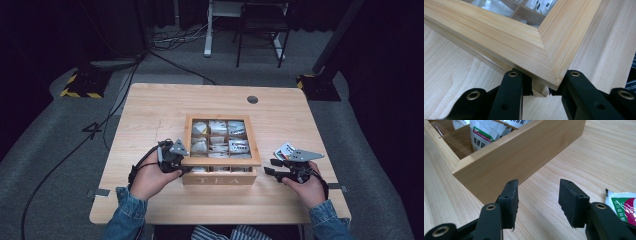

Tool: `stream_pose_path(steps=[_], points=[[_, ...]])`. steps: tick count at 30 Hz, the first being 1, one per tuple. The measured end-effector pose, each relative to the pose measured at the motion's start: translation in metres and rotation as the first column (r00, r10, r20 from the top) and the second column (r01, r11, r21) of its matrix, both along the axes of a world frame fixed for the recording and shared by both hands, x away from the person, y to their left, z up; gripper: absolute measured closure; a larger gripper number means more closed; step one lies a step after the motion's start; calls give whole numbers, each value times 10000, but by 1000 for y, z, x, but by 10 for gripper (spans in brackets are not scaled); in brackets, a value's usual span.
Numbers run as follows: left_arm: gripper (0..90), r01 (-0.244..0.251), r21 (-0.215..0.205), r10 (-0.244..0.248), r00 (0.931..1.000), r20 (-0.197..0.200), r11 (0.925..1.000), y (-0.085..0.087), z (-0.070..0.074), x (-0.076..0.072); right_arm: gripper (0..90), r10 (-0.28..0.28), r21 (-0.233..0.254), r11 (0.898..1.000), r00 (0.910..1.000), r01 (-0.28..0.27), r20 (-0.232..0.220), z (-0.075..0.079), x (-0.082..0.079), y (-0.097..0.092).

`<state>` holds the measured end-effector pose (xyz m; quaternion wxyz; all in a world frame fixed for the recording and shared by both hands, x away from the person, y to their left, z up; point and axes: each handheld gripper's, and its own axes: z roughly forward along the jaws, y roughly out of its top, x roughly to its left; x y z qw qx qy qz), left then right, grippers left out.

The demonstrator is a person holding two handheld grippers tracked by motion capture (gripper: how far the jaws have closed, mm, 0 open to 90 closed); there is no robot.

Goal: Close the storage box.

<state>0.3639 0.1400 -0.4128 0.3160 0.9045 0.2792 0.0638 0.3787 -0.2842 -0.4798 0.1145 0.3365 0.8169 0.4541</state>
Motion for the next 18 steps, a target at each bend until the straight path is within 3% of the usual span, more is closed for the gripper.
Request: stream_pose_path(steps=[18], points=[[752, -74, 138, 78, 9997, -235, 9999, -2, 3, -4, 511, -4, -24, 10000, 10000, 4, 4, 0, 0, 0]])
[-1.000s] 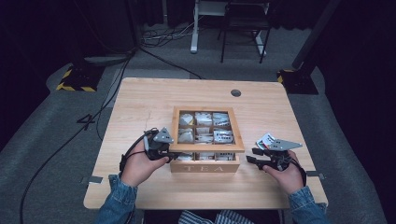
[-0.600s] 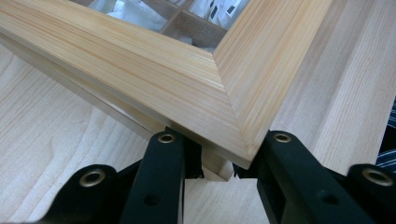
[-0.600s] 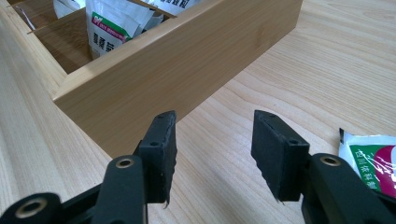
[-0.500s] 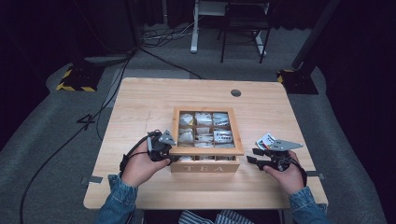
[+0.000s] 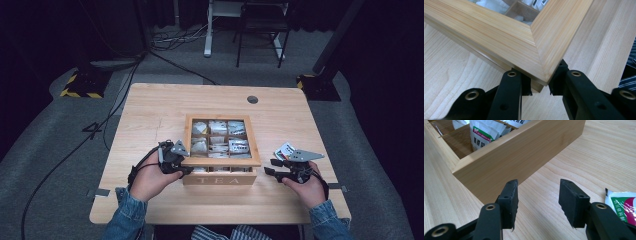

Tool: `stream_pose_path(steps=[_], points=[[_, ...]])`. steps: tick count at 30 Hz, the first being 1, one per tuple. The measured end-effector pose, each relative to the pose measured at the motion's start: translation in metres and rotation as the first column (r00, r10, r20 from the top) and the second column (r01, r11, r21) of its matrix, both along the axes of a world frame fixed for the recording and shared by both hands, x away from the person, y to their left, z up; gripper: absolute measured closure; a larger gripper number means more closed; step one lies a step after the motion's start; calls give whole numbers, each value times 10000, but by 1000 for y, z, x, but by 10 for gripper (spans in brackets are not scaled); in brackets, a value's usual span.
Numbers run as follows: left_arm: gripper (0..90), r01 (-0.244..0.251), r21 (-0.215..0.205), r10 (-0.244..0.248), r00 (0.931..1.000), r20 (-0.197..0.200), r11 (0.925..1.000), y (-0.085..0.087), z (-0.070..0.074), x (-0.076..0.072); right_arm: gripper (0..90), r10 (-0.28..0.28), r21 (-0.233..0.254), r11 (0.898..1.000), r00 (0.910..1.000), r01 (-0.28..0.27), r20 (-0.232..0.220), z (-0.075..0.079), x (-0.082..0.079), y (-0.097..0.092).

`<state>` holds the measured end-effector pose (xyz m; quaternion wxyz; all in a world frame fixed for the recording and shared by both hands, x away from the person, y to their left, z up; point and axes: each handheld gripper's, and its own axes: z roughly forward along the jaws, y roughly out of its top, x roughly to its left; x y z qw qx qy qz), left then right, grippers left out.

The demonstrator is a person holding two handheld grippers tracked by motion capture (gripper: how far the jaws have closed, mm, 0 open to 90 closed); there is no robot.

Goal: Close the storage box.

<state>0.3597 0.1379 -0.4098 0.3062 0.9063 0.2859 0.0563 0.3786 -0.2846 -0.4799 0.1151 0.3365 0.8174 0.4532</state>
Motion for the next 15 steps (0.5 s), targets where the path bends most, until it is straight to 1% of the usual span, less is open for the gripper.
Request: stream_pose_path(steps=[7, 12, 15], points=[[747, 91, 72, -90, 9999, -94, 9999, 0, 2, -4, 508, 43, 16, 10000, 10000, -43, 4, 0, 1, 2], [747, 0, 224, 5, 9998, -204, 9997, 1, 2, -7, 506, 86, 21, 10000, 10000, -86, -1, 0, 2, 3], [751, -67, 184, 70, 9999, -153, 9998, 2, 3, -8, 506, 128, 16, 9999, 9999, -128, 24, 1, 2, 4]])
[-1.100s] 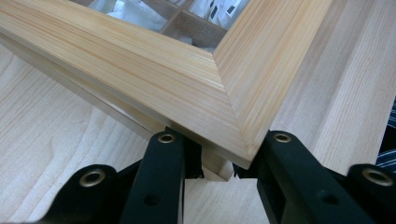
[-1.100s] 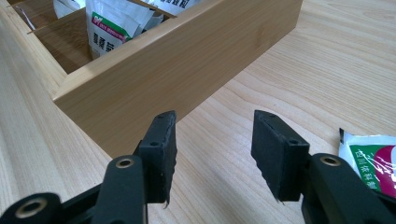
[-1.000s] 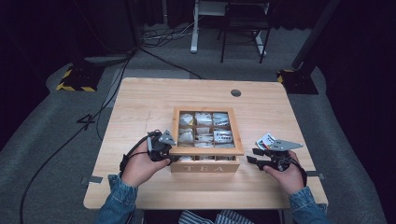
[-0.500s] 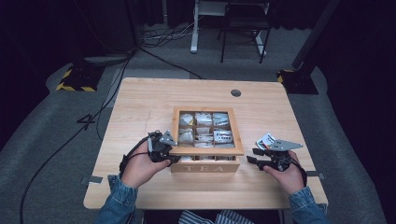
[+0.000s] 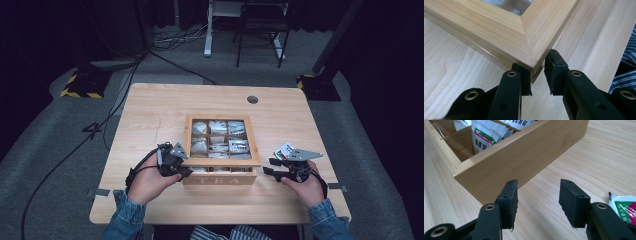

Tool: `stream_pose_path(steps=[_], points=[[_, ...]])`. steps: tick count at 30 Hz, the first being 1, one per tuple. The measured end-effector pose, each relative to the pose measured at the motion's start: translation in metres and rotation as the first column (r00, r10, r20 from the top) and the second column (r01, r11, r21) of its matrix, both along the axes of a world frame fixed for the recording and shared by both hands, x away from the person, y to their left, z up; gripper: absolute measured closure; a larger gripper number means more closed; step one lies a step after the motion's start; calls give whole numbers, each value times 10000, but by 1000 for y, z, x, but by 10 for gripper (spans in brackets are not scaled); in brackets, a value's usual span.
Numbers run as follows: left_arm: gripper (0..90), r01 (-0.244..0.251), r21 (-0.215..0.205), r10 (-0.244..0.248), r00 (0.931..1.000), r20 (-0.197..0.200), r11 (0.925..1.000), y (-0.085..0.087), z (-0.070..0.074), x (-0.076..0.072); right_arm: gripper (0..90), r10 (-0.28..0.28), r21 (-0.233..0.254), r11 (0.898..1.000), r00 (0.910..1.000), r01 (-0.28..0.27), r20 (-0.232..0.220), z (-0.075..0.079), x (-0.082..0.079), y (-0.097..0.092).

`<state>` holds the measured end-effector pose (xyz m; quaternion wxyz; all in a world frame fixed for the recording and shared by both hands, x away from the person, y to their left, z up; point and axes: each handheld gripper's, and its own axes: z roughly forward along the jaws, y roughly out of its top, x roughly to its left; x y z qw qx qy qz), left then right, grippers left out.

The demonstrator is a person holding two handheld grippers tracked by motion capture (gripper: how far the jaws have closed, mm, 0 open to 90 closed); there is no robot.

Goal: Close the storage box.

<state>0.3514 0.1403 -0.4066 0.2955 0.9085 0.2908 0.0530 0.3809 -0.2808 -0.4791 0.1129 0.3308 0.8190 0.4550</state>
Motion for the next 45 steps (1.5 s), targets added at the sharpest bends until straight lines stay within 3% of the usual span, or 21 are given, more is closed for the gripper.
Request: stream_pose_path(steps=[4, 6, 9, 19, 21, 23, 27, 34, 38, 43, 45], points=[[742, -420, 411, 417, 9991, 85, 9983, 5, 2, -2, 505, 43, 24, 10000, 10000, -43, 7, 0, 1, 2], [725, -313, 545, 323, 9993, -168, 9980, 8, 1, -3, 505, 69, 36, 10000, 10000, -69, -11, 0, 2, 3], [726, -390, 700, 400, 9991, -129, 9968, 6, -2, -4, 505, 107, 24, 9999, 9999, -107, -21, 0, 3, 4], [706, -279, 644, 299, 9991, -312, 9975, 11, -6, -5, 502, 176, -16, 9998, 9998, -176, -33, 0, 6, 6], [599, -120, 406, 129, 9997, -208, 9991, 15, -8, -6, 501, 189, -41, 9998, 9998, -190, -39, 0, 6, 6], [573, 70, 382, -65, 9999, -153, 9992, 22, -8, -7, 500, 198, -15, 9998, 9998, -198, -33, 0, 6, 6], [474, -156, 412, 153, 9998, 86, 9990, 37, -8, -8, 498, 206, -1, 9998, 9998, -206, -31, 0, 6, 3], [391, -446, 357, 427, 9977, 527, 9984, 57, -19, -8, 498, 186, 86, 9998, 9998, -186, -19, 2, 9, 1], [353, -863, 67, 855, 9932, 796, 9962, 69, -24, -7, 497, 301, 54, 9995, 9995, -301, -8, 2, 10, 3], [323, -1419, 67, 1396, 9805, 1386, 9899, 87, -39, -2, 494, 346, 43, 9994, 9994, -346, 15, 2, 12, 1], [324, -1530, 97, 1502, 9790, 1377, 9882, 92, -44, -2, 493, 312, 39, 9995, 9995, -312, -8, 2, 12, -1]])
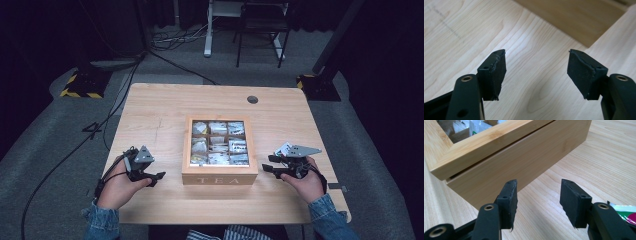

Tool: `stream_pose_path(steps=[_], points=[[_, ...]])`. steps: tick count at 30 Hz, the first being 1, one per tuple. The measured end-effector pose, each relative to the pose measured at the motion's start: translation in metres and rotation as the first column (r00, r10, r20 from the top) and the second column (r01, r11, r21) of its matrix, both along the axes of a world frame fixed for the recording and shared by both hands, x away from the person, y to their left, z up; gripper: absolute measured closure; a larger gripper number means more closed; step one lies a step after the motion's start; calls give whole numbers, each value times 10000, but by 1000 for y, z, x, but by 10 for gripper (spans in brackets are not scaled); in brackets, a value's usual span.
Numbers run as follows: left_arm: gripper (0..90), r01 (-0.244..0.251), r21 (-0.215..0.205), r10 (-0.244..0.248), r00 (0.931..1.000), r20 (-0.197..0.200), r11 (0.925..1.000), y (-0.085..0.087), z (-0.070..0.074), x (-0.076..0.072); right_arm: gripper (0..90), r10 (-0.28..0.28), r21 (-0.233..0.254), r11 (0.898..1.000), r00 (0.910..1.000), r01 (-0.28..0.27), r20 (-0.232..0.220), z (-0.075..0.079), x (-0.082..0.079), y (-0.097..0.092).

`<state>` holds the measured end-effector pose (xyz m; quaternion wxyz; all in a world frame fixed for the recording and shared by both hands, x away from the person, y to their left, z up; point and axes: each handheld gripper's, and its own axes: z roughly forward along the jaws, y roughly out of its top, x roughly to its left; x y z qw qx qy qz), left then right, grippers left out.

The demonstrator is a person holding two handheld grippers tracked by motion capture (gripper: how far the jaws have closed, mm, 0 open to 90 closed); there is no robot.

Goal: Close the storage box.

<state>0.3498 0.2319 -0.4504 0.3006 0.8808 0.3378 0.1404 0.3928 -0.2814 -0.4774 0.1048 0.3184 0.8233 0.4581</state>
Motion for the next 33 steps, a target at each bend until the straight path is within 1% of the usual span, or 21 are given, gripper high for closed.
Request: stream_pose_path(steps=[1, 2, 5, 6, 9, 11, 14, 19, 20, 21, 22, 23, 25, 26, 27, 28, 29, 30, 31, 32, 33], points=[[324, -18, -16, 18, 10000, 47, 10000, 2, -3, 1, 493, 4, -6, 10000, 10000, -4, -3, 0, 0, -1], [322, -93, -108, 92, 9999, -42, 9999, 4, -6, 1, 492, -4, -8, 10000, 10000, 4, 20, 0, -1, -2], [319, -213, -188, 211, 9997, -131, 9996, 9, -11, 4, 491, -21, -13, 10000, 10000, 21, 11, -1, -1, -4], [317, -263, -276, 256, 9994, -237, 9993, 10, -14, 5, 492, -62, -11, 10000, 10000, 62, -15, -1, -1, -5], [303, -486, -310, 473, 9980, -424, 9983, 17, -21, 8, 492, -162, -29, 9999, 9998, 162, -61, -3, 0, -8], [293, -691, -513, 661, 9961, -582, 9963, 22, -27, 10, 490, -219, -74, 9997, 9997, 218, -74, -5, 0, -10], [283, -861, -643, 815, 9941, -713, 9942, 31, -34, 14, 489, -390, -194, 9991, 9992, 388, -111, -11, 2, -14], [272, -1160, -984, 1114, 9925, -505, 9884, 38, -40, 18, 482, -548, -259, 9982, 9984, 543, -171, -15, 3, -17], [272, -1158, -1032, 1139, 9932, -239, 9879, 40, -41, 19, 481, -555, -254, 9982, 9983, 550, -193, -16, 3, -17], [284, -1266, -1151, 1267, 9919, -67, 9853, 41, -41, 20, 479, -551, -308, 9980, 9983, 545, -200, -17, 3, -17], [288, -1434, -1296, 1471, 9889, 191, 9811, 44, -42, 22, 478, -549, -289, 9981, 9983, 543, -211, -18, 3, -17], [283, -1649, -1488, 1690, 9855, 150, 9750, 44, -43, 21, 478, -566, -320, 9979, 9982, 559, -202, -19, 3, -18], [287, -1807, -1565, 1885, 9814, 366, 9710, 48, -44, 23, 476, -630, -297, 9976, 9977, 623, -231, -19, 3, -18], [286, -2004, -1670, 2095, 9770, 387, 9654, 49, -44, 23, 475, -635, -303, 9976, 9977, 628, -224, -20, 3, -19], [284, -2086, -1702, 2183, 9751, 401, 9631, 50, -45, 24, 475, -627, -326, 9975, 9978, 620, -209, -20, 3, -19], [281, -2152, -1678, 2251, 9734, 423, 9620, 51, -46, 24, 474, -625, -332, 9975, 9978, 618, -206, -20, 3, -19], [279, -2274, -1659, 2362, 9711, 352, 9596, 52, -48, 25, 474, -625, -333, 9975, 9978, 617, -224, -20, 2, -19], [275, -2269, -1644, 2349, 9715, 310, 9599, 53, -49, 25, 474, -607, -334, 9976, 9979, 599, -238, -21, 2, -19], [271, -2316, -1584, 2398, 9702, 347, 9598, 54, -51, 26, 474, -606, -350, 9976, 9979, 597, -236, -21, 2, -18], [268, -2423, -1574, 2501, 9677, 317, 9574, 54, -52, 27, 474, -598, -355, 9976, 9979, 589, -248, -21, 2, -18], [258, -2613, -1447, 2669, 9635, 201, 9543, 54, -53, 28, 473, -587, -382, 9976, 9980, 578, -243, -22, 2, -18]])
